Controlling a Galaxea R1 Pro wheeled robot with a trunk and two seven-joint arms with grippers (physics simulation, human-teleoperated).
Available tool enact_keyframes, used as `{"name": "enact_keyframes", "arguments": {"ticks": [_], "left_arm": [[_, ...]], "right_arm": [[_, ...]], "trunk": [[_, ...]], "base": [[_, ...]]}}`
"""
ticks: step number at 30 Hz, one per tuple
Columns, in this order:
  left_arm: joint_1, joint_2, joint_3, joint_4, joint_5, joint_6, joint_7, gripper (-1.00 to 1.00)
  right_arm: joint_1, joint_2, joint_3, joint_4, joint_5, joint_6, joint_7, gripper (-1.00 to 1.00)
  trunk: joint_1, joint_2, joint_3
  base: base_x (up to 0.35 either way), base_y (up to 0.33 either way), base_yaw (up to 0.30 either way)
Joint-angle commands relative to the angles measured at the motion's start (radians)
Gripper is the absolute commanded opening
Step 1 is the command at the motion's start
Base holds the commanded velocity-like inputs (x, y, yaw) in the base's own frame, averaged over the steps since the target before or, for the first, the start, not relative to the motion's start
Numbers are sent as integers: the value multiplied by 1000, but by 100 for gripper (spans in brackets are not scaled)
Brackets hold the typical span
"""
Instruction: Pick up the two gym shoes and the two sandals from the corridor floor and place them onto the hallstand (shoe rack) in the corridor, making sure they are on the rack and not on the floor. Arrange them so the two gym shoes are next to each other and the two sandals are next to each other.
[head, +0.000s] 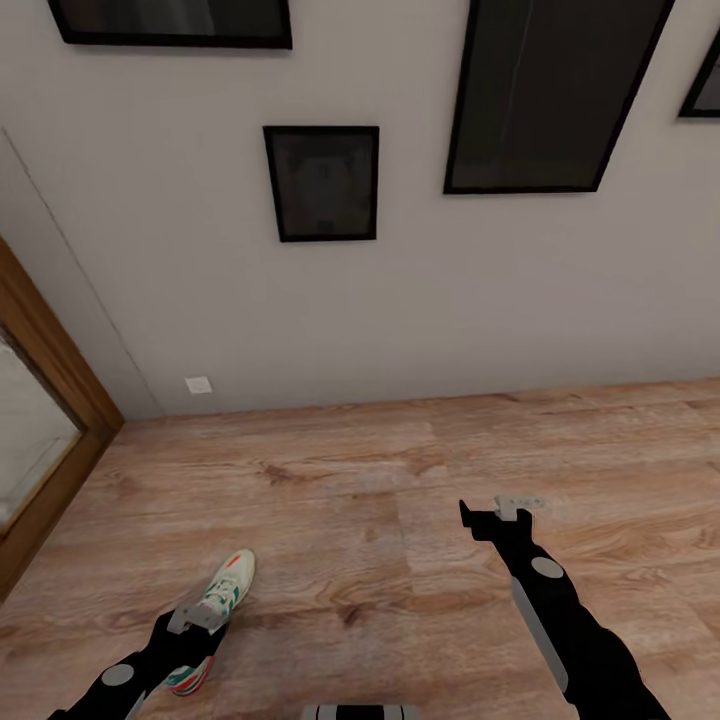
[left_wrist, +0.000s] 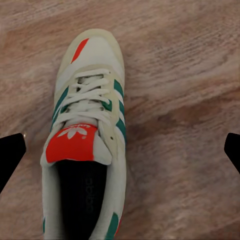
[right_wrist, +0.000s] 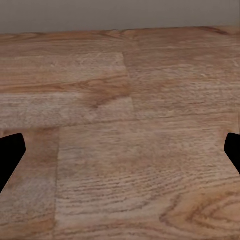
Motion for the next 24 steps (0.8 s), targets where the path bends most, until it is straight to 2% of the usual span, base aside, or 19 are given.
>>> {"name": "enact_keyframes", "arguments": {"ticks": [1, 9, 17, 24], "left_arm": [[-1, -1, 9, 0, -9, -4, -6, 100], [-1, 0, 9, -3, -9, -4, -6, 100], [-1, 2, 10, -6, -10, -4, -4, 100], [-4, 3, 10, -7, -12, -4, 4, 100]], "right_arm": [[0, -1, 4, -2, -10, 4, -9, 100], [0, -2, 3, -6, -10, 4, -9, 100], [0, -3, 3, -21, -10, 4, -9, 100], [-1, -3, 4, -23, -10, 4, -9, 100]], "trunk": [[0, 0, -1], [0, 0, -3], [3, -2, -34], [3, -2, -39]], "base": [[0, 0, 210], [0, 0, 94], [0, 0, 18], [0, 0, 13]]}}
